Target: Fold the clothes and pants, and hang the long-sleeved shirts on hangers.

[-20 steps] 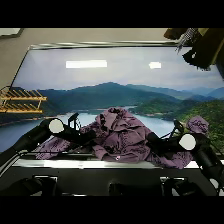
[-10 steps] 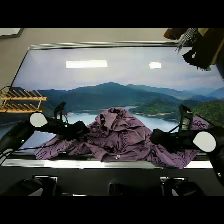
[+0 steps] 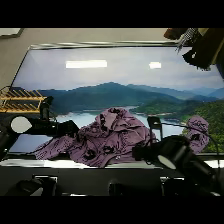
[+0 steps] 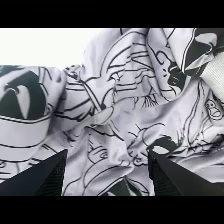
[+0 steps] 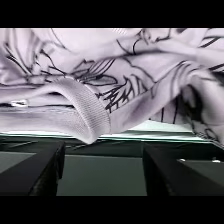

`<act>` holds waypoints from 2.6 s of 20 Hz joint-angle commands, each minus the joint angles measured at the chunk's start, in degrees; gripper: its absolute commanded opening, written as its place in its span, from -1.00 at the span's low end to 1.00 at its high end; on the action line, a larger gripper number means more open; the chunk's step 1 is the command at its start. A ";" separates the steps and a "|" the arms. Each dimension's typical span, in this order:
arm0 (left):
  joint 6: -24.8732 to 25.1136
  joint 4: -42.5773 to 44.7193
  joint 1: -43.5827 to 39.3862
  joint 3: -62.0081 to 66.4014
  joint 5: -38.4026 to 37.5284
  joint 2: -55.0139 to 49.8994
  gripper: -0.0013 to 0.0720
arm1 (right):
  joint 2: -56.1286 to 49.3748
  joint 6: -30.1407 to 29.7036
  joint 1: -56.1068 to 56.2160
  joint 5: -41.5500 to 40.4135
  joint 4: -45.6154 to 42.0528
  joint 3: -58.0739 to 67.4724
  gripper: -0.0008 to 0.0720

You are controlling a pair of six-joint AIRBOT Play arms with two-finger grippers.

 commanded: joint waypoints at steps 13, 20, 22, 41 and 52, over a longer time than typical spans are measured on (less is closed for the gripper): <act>-3.32 0.79 -4.26 -0.92 -12.70 3.52 0.62 | -12.52 12.94 7.87 -6.91 -8.94 -3.45 -0.82; -15.50 0.74 -19.71 -7.48 -9.99 3.34 0.75 | -10.64 12.96 7.87 -3.26 -9.11 0.26 -0.85; -16.74 0.11 -22.14 -9.16 -7.89 2.82 0.75 | -10.64 12.98 7.87 -3.26 -8.96 0.50 -0.85; -28.22 23.52 -52.50 0.24 6.12 -10.05 0.72 | -10.64 14.78 7.87 -3.02 -4.28 0.55 -0.84; -36.44 33.35 -55.78 4.59 5.07 -21.14 0.67 | -10.62 14.88 7.87 -0.07 -3.82 0.55 -0.85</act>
